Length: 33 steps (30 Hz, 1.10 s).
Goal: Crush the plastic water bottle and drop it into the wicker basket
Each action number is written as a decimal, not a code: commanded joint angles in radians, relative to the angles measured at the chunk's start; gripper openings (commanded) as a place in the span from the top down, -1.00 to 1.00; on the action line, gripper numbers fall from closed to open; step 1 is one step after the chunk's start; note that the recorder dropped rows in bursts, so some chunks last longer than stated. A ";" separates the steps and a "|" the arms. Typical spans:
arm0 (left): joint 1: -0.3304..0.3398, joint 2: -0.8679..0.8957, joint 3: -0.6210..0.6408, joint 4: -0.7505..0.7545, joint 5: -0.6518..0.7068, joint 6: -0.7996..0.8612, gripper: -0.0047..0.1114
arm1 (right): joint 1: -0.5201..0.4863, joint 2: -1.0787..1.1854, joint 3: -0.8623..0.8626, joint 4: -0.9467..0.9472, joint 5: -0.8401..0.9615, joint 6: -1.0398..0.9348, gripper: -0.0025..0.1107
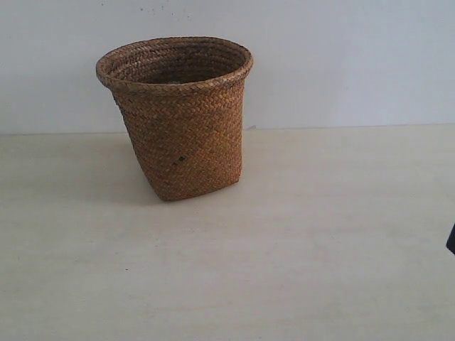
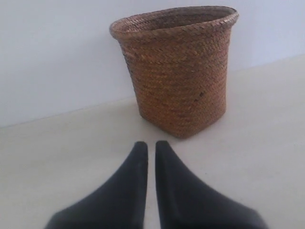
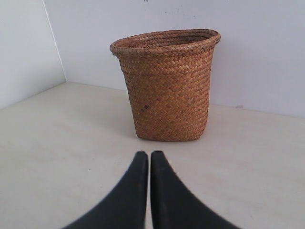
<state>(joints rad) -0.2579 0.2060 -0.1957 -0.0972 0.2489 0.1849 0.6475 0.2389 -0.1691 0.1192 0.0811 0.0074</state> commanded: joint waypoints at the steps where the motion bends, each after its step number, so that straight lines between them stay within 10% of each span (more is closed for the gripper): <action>1: 0.049 -0.085 0.047 -0.019 -0.017 -0.013 0.85 | 0.001 -0.008 0.002 0.002 -0.010 -0.002 0.96; 33: 0.137 -0.206 0.196 -0.023 0.044 -0.164 0.85 | 0.001 -0.008 0.002 0.002 -0.026 -0.002 0.96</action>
<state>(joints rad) -0.1241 0.0028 -0.0037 -0.1348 0.2881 -0.0199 0.6475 0.2389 -0.1691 0.1192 0.0653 0.0074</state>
